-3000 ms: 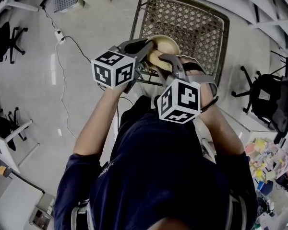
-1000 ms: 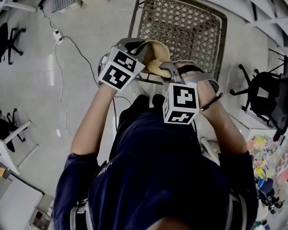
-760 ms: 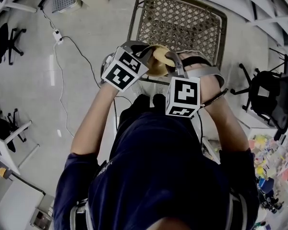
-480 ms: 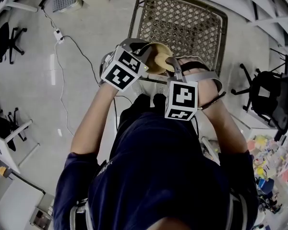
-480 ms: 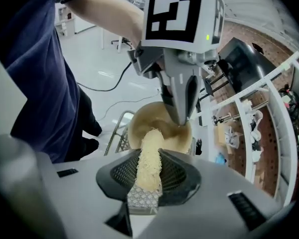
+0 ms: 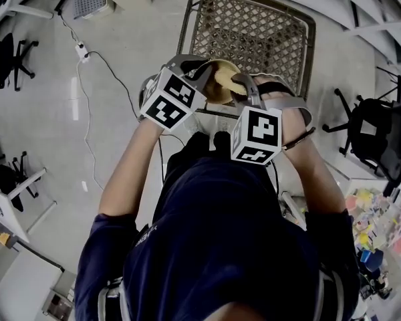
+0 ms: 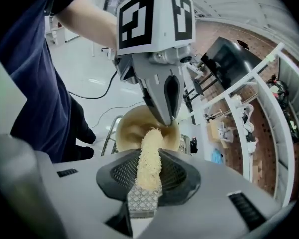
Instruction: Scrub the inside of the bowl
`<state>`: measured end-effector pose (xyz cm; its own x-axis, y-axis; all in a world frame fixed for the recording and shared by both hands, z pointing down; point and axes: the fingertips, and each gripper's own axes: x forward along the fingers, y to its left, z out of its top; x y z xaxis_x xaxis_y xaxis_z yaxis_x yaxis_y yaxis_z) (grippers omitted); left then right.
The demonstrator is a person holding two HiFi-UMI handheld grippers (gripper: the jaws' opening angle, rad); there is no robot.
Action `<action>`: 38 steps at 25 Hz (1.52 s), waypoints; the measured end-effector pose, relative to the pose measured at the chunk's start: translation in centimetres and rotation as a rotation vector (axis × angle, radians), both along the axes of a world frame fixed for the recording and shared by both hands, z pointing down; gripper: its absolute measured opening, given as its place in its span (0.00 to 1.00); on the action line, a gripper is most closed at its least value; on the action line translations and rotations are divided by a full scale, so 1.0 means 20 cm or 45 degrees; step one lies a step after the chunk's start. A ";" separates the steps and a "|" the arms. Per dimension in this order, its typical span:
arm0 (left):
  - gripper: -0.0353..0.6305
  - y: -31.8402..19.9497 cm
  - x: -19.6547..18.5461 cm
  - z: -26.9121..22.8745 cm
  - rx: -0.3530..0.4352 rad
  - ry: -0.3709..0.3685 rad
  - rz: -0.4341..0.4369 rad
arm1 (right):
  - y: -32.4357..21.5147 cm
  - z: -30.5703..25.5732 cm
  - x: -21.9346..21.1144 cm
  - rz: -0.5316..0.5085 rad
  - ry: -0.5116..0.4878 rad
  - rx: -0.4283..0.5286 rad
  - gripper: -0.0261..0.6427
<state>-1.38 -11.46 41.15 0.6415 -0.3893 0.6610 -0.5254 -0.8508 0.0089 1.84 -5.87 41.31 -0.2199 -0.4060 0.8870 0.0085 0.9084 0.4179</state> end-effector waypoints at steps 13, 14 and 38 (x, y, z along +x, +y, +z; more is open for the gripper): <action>0.06 0.02 -0.01 -0.01 0.025 0.001 -0.042 | 0.09 0.00 -0.08 0.027 -0.185 -0.119 0.17; 0.06 0.02 -0.01 -0.01 0.023 -0.001 -0.040 | 0.06 -0.02 -0.05 0.056 -0.199 -0.100 0.17; 0.06 -0.15 -0.17 -0.09 -0.173 0.373 -0.386 | -0.04 -0.38 0.03 0.495 -1.374 -0.586 0.17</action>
<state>-4.81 -14.49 39.37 0.6799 -0.5107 0.5263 -0.7095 -0.6395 0.2960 2.36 -6.60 33.68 -0.8619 -0.3063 0.4040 -0.4455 0.8379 -0.3152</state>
